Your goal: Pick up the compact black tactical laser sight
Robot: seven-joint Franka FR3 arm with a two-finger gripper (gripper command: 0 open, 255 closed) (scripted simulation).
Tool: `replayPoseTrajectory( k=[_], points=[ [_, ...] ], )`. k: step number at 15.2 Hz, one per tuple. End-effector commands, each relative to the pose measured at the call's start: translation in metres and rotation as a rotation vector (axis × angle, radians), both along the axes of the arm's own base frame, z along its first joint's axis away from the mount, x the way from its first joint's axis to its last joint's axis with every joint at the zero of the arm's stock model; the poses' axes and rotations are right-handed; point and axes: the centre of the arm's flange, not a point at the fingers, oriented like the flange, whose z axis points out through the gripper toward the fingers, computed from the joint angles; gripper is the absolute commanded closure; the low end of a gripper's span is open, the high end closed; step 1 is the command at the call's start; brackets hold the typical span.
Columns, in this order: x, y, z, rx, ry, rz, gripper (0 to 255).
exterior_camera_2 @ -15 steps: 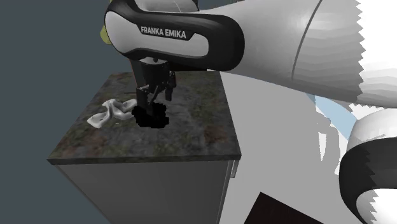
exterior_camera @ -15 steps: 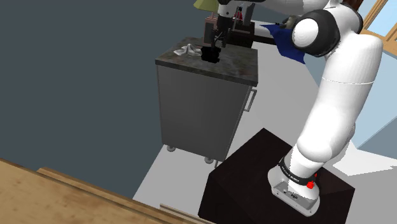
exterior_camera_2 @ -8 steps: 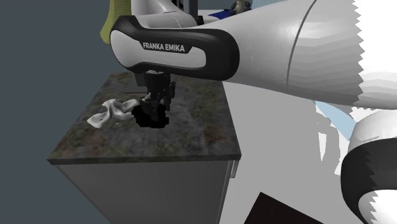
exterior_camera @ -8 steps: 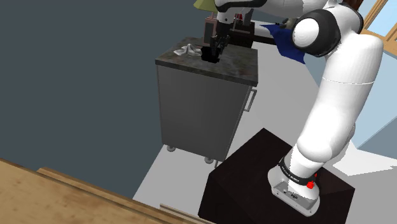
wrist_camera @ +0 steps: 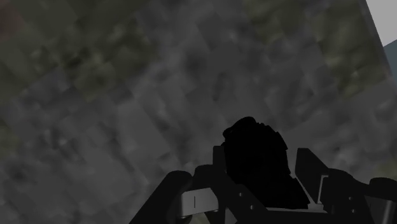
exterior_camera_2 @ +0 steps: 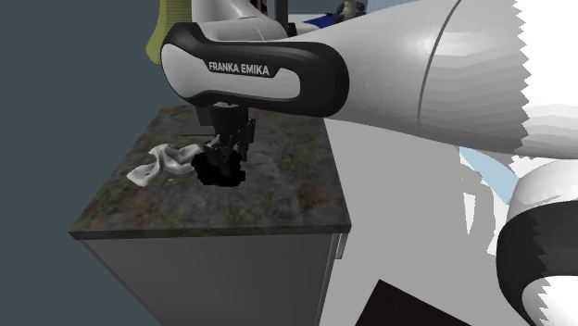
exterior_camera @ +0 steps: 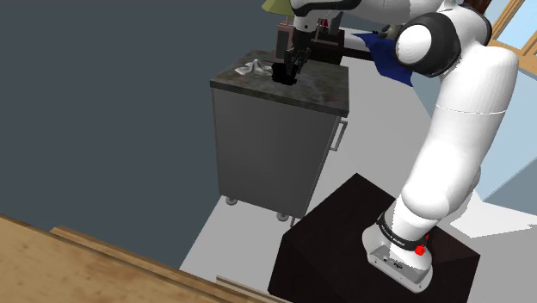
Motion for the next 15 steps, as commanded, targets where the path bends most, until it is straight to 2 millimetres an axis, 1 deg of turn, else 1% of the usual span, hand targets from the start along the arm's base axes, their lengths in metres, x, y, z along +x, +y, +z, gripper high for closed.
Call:
replayPoseTrajectory(
  k=[1, 15],
  points=[
    [0.000, 0.001, -0.001, 0.001, 0.003, 0.000, 255],
    [0.000, 0.001, 0.073, 0.001, 0.003, 0.000, 255]
  ],
)
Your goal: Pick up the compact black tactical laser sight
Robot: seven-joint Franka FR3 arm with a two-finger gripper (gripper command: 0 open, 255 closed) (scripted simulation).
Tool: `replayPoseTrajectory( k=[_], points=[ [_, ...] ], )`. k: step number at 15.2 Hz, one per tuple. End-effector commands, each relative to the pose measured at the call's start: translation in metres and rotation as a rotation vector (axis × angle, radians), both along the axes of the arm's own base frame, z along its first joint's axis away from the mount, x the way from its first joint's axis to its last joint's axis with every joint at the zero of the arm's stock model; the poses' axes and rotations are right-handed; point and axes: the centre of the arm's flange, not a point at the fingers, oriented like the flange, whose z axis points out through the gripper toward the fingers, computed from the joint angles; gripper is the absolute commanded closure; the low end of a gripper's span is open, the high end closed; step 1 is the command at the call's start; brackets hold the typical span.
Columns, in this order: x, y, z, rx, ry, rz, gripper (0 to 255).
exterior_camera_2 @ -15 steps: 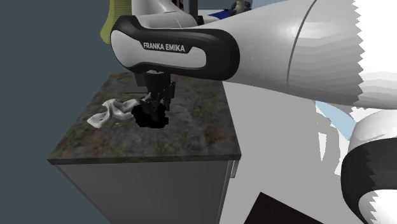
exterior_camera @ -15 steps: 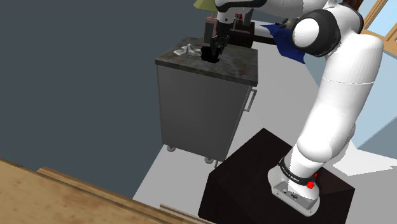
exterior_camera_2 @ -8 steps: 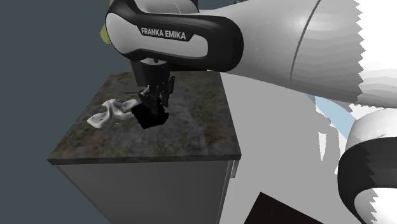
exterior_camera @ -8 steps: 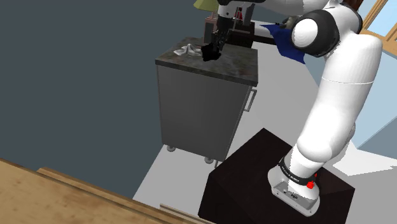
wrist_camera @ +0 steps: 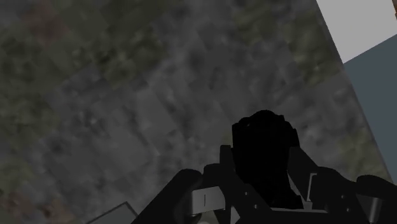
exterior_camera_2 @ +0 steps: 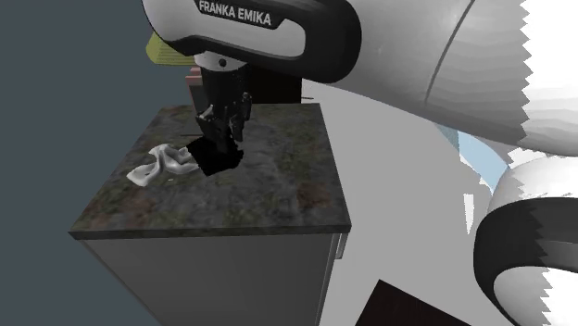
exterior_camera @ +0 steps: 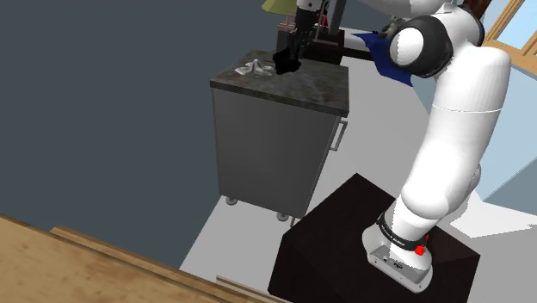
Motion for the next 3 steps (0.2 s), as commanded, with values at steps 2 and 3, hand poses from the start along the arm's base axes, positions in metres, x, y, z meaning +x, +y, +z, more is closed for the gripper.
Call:
replayPoseTrajectory(
  k=[2, 3],
  points=[
    [0.0010, 0.0001, 0.0122, 0.000, 0.000, 0.000, 255],
    [0.0010, 0.0001, 0.0122, 0.000, 0.000, 0.000, 255]
  ],
)
